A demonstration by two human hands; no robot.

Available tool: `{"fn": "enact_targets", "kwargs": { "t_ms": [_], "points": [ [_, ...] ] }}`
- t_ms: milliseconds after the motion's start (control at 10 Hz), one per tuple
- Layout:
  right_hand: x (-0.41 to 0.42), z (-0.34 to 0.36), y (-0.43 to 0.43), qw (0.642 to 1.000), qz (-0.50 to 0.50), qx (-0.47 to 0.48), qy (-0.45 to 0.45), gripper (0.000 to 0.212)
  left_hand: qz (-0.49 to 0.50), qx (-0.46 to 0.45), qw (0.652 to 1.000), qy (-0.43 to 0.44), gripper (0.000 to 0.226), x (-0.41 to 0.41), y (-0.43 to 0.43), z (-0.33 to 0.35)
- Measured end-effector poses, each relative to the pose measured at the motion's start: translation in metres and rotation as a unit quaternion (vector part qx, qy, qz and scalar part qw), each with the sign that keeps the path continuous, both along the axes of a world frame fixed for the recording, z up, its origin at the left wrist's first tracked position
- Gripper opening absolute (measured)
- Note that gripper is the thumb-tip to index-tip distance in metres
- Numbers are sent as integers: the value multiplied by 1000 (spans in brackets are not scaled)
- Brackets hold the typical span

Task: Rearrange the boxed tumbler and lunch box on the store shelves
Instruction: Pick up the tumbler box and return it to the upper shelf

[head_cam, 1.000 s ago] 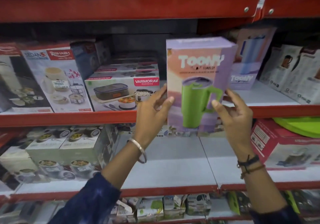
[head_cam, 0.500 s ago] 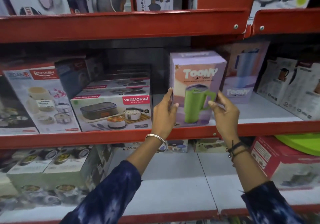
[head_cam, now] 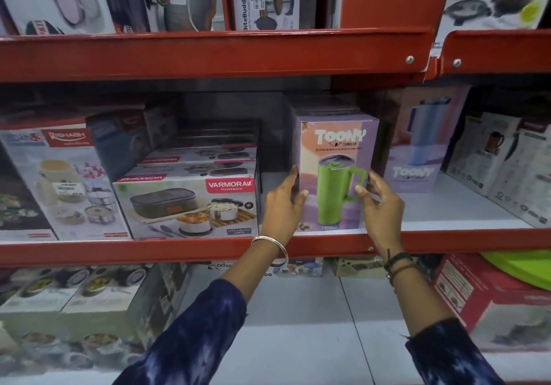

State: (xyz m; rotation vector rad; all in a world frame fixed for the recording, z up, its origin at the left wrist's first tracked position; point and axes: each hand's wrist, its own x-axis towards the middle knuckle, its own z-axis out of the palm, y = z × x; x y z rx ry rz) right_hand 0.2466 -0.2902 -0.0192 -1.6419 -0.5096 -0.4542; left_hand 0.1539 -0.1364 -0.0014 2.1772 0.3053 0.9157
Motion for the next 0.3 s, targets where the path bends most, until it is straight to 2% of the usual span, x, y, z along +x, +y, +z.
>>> {"fn": "enact_targets", "kwargs": {
  "t_ms": [200, 300],
  "points": [
    [-9, 5, 1, 999, -11, -33, 15, 46, -10, 4, 1000, 7, 55, -5, -4, 3],
    [-38, 8, 7, 991, -87, -64, -81, 56, -23, 14, 999, -20, 50, -22, -7, 5]
  ]
}}
